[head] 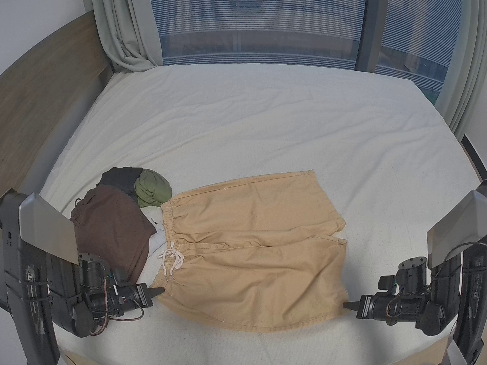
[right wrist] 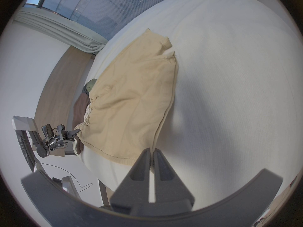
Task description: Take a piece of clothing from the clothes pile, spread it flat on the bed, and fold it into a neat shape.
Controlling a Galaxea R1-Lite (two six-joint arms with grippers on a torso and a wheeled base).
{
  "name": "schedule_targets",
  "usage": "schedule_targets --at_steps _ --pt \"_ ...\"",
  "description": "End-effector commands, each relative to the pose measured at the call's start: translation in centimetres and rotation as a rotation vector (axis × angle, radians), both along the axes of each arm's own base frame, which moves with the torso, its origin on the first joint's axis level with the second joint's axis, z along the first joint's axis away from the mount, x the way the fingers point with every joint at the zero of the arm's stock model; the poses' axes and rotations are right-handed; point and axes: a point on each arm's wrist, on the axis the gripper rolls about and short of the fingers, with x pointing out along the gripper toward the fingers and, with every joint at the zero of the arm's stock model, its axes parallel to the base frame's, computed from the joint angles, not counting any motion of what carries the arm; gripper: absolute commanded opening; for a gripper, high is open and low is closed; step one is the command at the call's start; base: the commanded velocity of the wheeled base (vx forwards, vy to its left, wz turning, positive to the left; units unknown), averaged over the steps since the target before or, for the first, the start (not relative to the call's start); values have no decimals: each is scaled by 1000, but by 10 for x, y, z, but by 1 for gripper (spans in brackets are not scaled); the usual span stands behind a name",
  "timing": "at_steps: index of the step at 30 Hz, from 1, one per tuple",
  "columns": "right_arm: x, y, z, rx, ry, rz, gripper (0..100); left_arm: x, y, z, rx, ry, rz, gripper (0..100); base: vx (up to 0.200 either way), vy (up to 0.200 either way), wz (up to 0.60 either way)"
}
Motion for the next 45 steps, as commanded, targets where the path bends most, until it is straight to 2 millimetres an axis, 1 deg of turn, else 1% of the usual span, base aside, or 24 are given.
schedule_targets --at_steps 1,2,5,13,18,20,23,28,34,38,41,45 --pt "5 -2 17 38 -80 -4 0 10 -8 26 -71 -90 17 0 0 0 0" --pt "7 -2 20 43 -98 -8 0 11 -10 31 -99 -95 26 0 0 0 0" --pt "9 -3 26 51 -127 -14 0 13 -12 35 -112 -107 26 0 0 0 0" --pt "20 -5 40 100 -201 -35 0 18 -13 37 -117 -127 31 0 0 0 0" --pt "28 -5 47 129 -239 -57 0 24 -13 40 -146 -140 51 0 0 0 0" --pt "29 -5 47 131 -241 -58 0 24 -13 41 -147 -141 51 0 0 0 0" --pt "36 -6 56 162 -279 -81 0 31 -14 52 -188 -174 78 0 0 0 0" --pt "43 -8 60 167 -312 -100 0 37 -14 61 -225 -201 113 0 0 0 0" --pt "50 -11 66 175 -351 -114 0 43 -15 64 -238 -222 136 0 0 0 0" --pt "57 -12 73 193 -391 -130 0 50 -16 69 -256 -246 167 0 0 0 0" --pt "60 -12 75 195 -401 -133 0 52 -17 69 -259 -250 176 0 0 0 0" --pt "67 -12 82 210 -434 -136 0 56 -20 72 -280 -257 195 0 0 0 0"
